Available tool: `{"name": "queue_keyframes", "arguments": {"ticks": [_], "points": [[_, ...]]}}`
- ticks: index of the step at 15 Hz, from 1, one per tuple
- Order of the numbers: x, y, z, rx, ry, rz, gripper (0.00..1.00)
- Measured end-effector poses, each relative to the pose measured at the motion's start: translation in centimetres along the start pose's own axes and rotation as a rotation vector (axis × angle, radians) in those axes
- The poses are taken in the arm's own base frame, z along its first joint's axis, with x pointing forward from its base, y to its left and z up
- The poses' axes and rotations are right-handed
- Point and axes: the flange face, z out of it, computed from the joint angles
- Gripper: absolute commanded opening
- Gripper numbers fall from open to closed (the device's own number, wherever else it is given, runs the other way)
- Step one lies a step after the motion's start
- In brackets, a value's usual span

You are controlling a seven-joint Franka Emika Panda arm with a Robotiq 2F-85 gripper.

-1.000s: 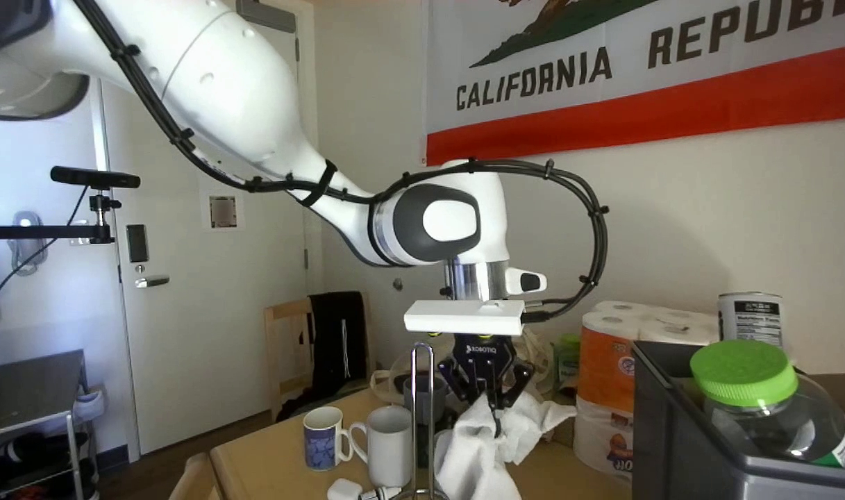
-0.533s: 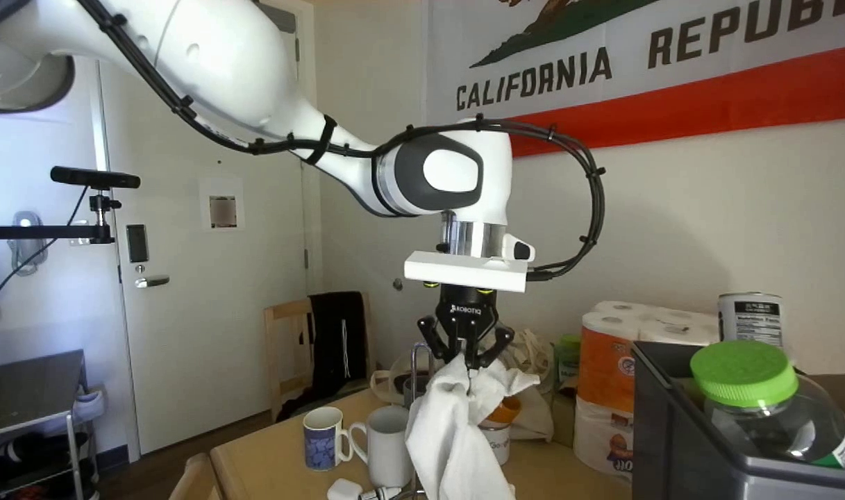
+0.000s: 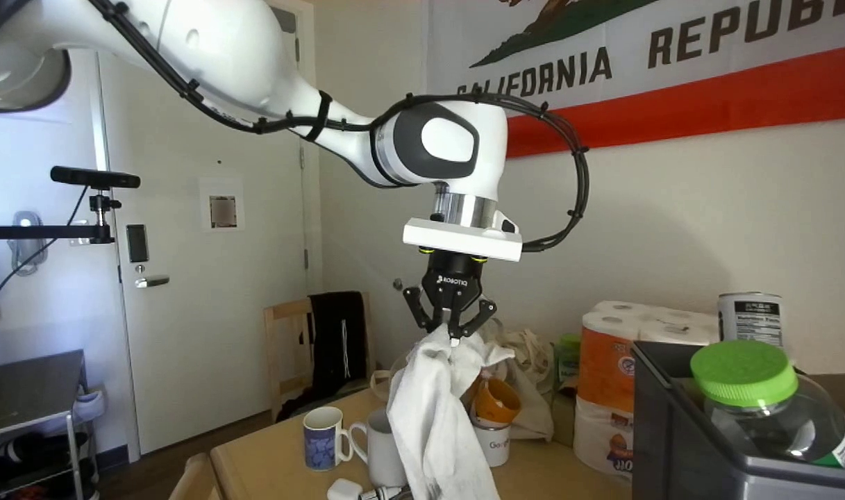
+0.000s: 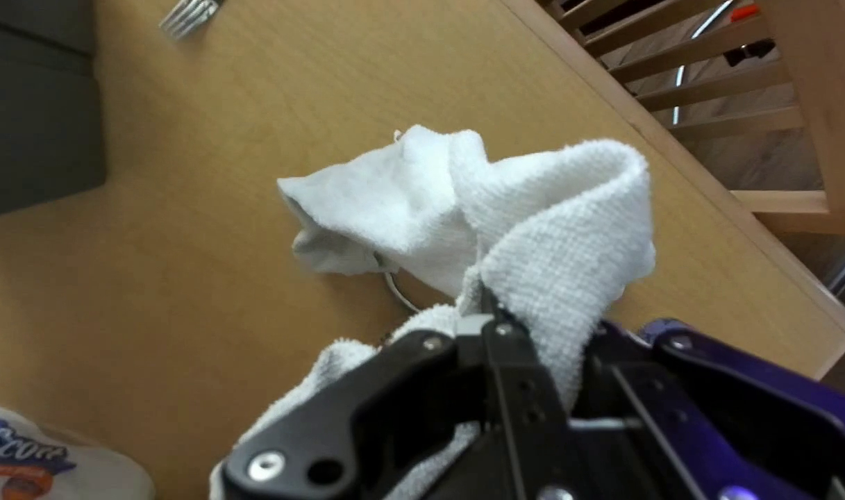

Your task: Use the towel to wipe the inside of the light gray mug

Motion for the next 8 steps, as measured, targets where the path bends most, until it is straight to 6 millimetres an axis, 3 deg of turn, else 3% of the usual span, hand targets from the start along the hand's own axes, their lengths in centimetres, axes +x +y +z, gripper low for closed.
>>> {"name": "queue_keyframes", "arguments": {"ticks": [8], "points": [[3.3,-3.9,-1.1,0.073,-0.009,-0.137,0.03]]}}
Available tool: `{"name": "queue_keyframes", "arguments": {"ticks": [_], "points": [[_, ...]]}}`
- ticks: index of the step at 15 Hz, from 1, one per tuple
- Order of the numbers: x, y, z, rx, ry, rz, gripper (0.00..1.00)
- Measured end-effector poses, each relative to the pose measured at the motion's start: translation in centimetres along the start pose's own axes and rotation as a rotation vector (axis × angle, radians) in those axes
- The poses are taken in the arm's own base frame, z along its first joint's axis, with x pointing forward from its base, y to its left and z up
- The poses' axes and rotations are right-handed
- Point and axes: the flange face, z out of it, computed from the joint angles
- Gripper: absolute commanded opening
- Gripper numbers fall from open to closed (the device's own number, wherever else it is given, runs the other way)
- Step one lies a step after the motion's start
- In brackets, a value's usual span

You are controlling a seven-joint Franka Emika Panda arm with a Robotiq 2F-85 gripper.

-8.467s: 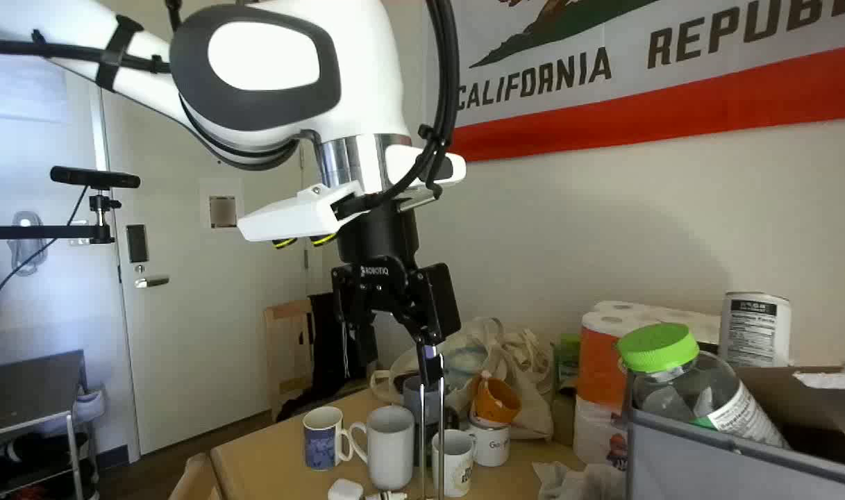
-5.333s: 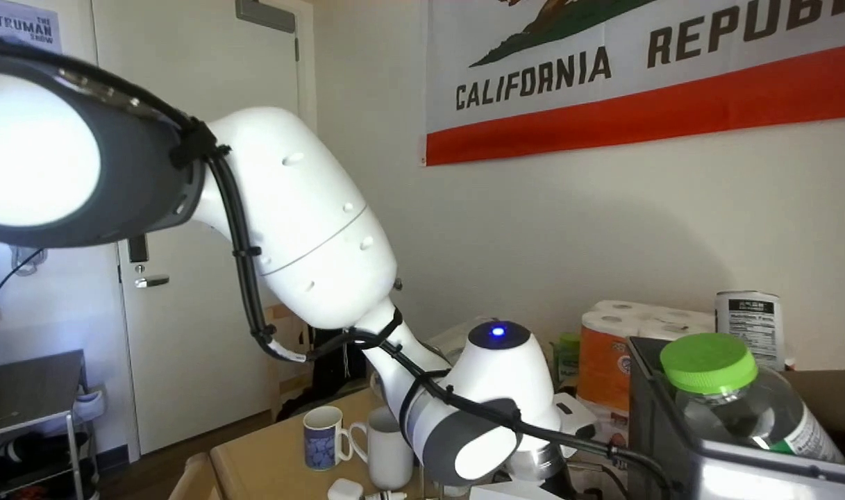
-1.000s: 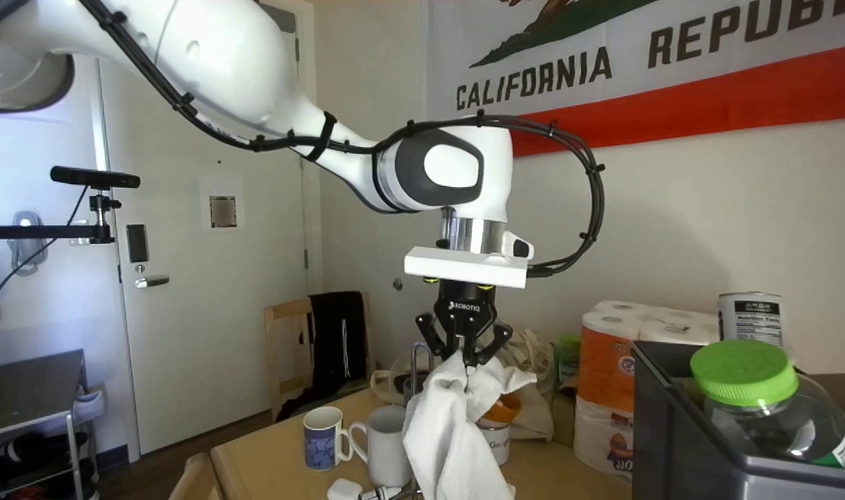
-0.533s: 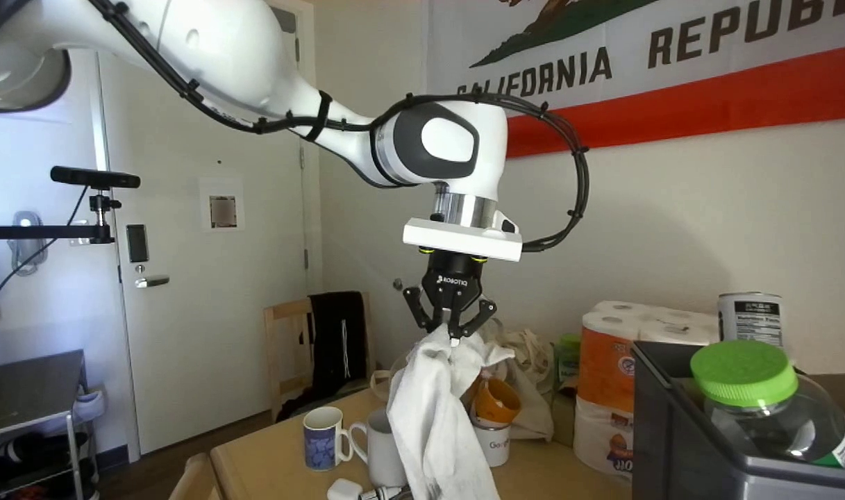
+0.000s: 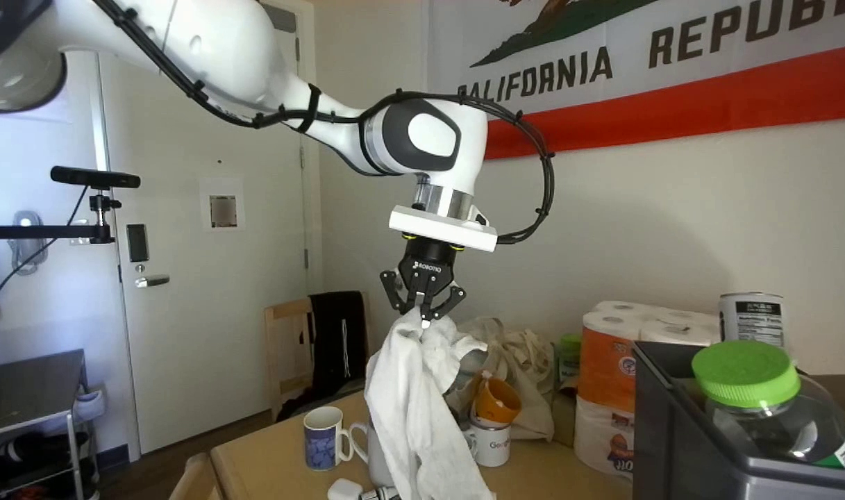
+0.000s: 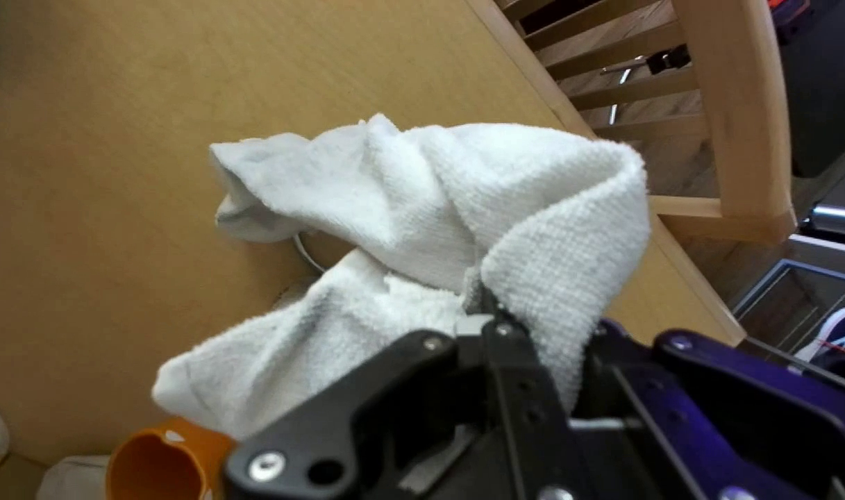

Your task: Use the towel to wipe the inside of the light gray mug

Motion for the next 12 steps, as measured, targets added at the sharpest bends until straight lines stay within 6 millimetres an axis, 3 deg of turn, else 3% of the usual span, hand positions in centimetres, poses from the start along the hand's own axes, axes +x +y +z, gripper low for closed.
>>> {"name": "queue_keyframes", "arguments": {"ticks": [6,12], "points": [[1.3,-2.0,-0.5,0.047,-0.040,-0.061,0.03],[3.9,-3.9,0.5,0.125,0.010,-0.221,0.03]]}}
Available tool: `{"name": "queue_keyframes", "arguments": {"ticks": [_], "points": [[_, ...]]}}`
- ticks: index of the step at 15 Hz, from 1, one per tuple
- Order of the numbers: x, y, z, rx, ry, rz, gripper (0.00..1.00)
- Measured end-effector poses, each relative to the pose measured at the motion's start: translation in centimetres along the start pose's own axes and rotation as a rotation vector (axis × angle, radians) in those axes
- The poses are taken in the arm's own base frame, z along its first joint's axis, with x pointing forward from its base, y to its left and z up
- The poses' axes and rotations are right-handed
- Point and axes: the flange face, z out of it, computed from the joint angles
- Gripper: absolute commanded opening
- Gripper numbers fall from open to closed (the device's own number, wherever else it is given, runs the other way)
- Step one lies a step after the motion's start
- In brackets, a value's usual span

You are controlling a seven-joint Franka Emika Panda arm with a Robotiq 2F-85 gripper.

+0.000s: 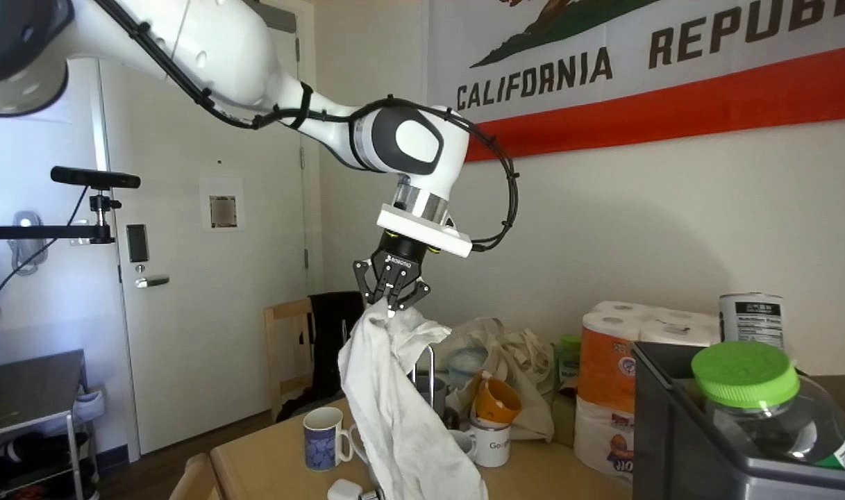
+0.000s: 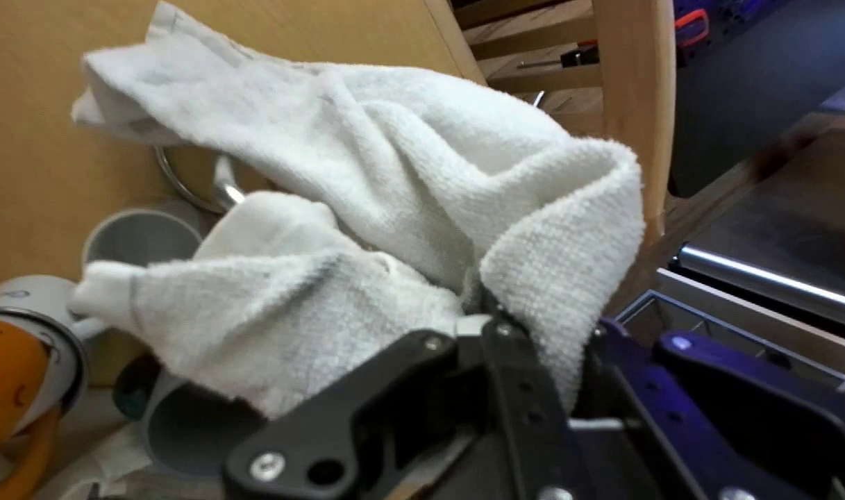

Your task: Use the towel to wipe the inside of the light gray mug

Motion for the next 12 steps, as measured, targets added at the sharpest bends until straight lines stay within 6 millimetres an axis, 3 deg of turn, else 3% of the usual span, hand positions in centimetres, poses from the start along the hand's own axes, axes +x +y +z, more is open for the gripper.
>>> {"name": "queue_keyframes", "arguments": {"ticks": [7,12], "points": [[3.8,0.6,4.1,0.098,0.078,-0.135,0.03],[6.2,2.4,4.8,-0.053,0.132,-0.178,0.03]]}}
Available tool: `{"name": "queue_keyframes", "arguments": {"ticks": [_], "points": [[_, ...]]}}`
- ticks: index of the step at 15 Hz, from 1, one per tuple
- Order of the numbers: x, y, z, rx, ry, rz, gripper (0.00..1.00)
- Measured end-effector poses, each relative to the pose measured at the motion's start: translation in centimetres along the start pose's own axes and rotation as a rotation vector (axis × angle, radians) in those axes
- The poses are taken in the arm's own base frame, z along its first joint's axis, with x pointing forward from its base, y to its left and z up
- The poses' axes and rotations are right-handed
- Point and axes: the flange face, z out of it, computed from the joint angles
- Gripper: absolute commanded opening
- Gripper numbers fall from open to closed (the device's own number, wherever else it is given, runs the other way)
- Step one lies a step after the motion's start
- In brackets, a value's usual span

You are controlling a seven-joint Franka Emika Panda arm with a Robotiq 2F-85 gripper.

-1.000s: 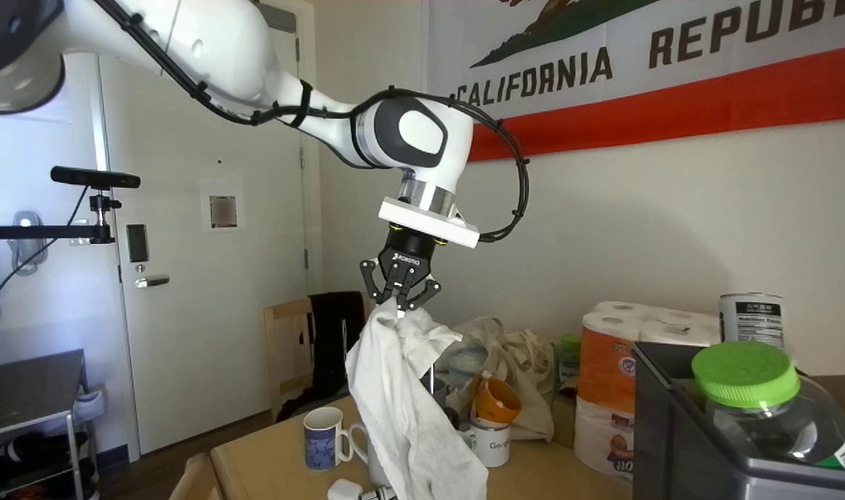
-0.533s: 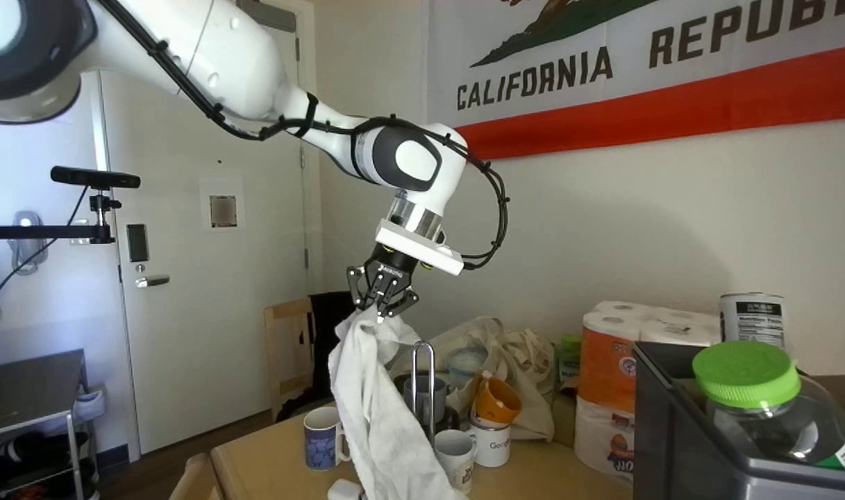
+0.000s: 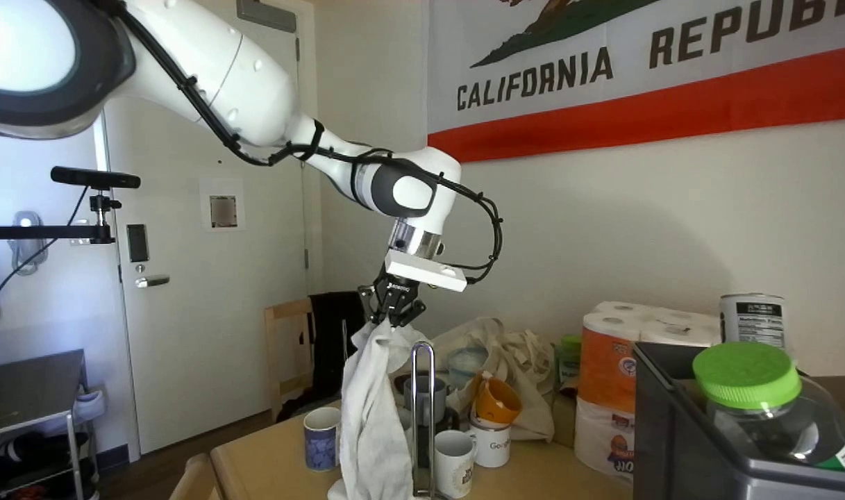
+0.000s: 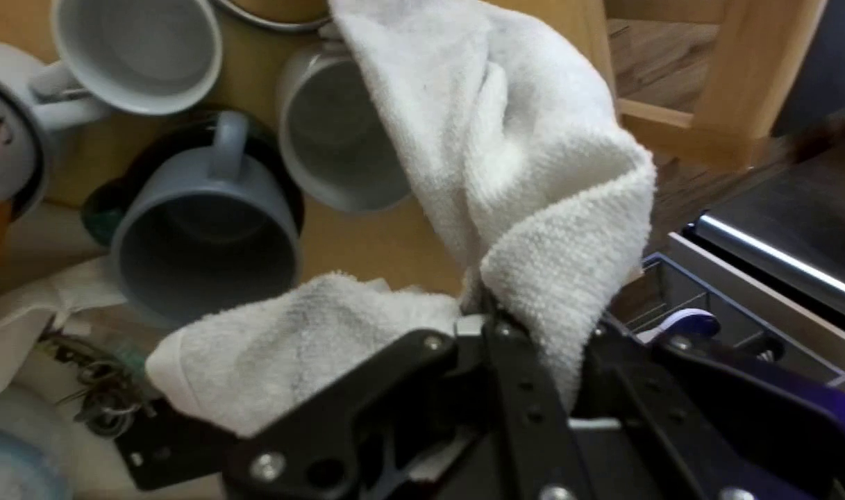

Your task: Use the towel to wipe the inside of the light gray mug

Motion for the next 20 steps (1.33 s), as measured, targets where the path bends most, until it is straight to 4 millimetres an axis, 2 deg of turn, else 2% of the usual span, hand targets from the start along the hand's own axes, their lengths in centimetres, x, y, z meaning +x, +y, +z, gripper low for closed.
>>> {"name": "queue_keyframes", "arguments": {"ticks": [4,8,20], "points": [[0.9,1.4,1.1,-0.142,0.017,-0.023,0.03],[0.3,2.0,3.1,-0.202,-0.010,-0.033,0.03],[-2.1,1.8,8.6,-0.195,-0.039,-0.014,0.03]]}}
